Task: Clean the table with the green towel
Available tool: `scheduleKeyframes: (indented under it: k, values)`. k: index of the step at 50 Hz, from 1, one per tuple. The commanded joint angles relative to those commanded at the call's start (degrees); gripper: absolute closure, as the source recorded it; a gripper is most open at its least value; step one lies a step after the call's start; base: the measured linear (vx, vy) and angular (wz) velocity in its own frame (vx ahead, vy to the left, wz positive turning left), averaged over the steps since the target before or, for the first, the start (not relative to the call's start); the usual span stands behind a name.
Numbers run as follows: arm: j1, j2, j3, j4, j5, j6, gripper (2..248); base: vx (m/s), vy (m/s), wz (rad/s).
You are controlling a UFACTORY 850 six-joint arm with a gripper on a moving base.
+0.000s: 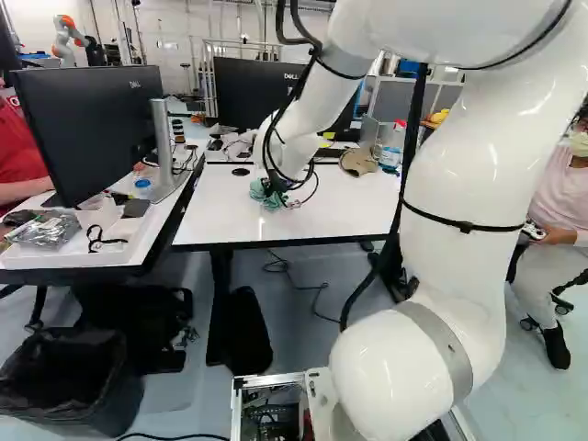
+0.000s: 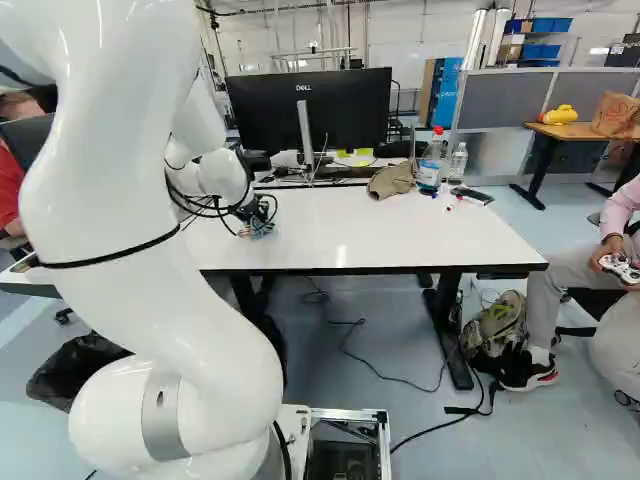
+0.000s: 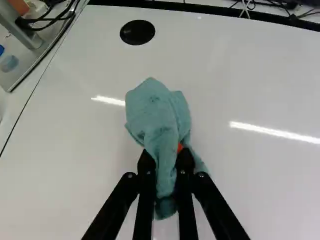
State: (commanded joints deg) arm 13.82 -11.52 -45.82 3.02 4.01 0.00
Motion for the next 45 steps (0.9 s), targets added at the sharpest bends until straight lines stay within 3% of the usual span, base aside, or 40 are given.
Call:
scheduleKeyframes:
  k: [26, 45]
  values:
    - [-4.74, -2.65, -3.1, 0.0, 0.0, 0.0, 202, 0.0, 0.0, 0.0]
    - [-6.01, -7.05, -8.42, 0.0, 0.0, 0.0, 202, 0.0, 0.0, 0.0]
